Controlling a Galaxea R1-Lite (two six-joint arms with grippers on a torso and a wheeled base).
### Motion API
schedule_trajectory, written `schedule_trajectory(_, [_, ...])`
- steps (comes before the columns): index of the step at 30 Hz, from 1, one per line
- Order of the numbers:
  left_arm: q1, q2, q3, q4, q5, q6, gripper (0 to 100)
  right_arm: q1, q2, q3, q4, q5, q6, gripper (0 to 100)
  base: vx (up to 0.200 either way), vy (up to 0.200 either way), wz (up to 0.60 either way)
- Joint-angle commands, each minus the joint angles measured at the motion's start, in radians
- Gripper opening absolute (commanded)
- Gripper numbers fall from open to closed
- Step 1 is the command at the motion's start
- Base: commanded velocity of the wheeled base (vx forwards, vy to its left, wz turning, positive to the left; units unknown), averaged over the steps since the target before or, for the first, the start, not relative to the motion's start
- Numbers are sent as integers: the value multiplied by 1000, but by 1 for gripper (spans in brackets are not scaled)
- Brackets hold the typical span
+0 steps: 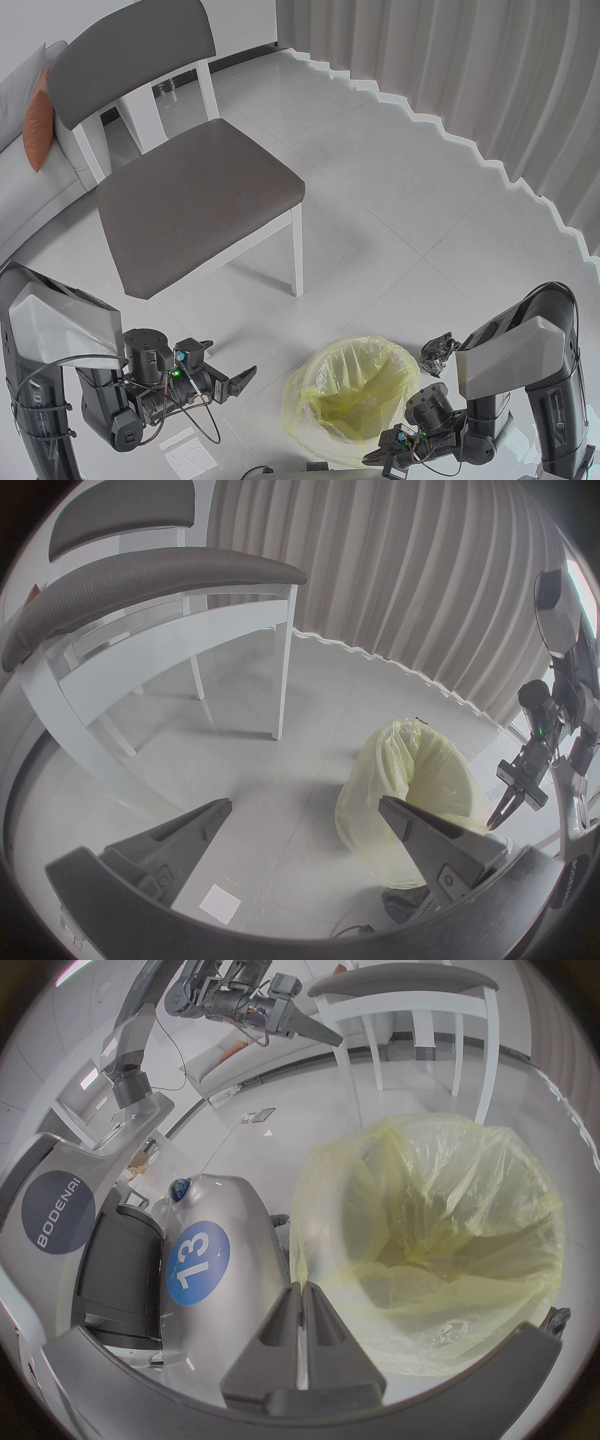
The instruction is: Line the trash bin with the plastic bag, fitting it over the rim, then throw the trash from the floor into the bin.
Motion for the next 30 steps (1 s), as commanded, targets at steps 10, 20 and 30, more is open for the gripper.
schedule_trajectory(10, [-15, -43, 4, -18, 2, 0, 100, 2, -26, 64, -36, 0, -2, 100, 0, 0, 0])
schedule_trajectory(20, [-28, -73, 10, -18, 2, -3, 100, 19, -69, 302, -317, 0, 24, 100, 0, 0, 0])
schedule_trajectory(30, [-70, -75, 1, -18, 2, -10, 100, -118, -164, 316, -375, -8, 58, 100, 0, 0, 0])
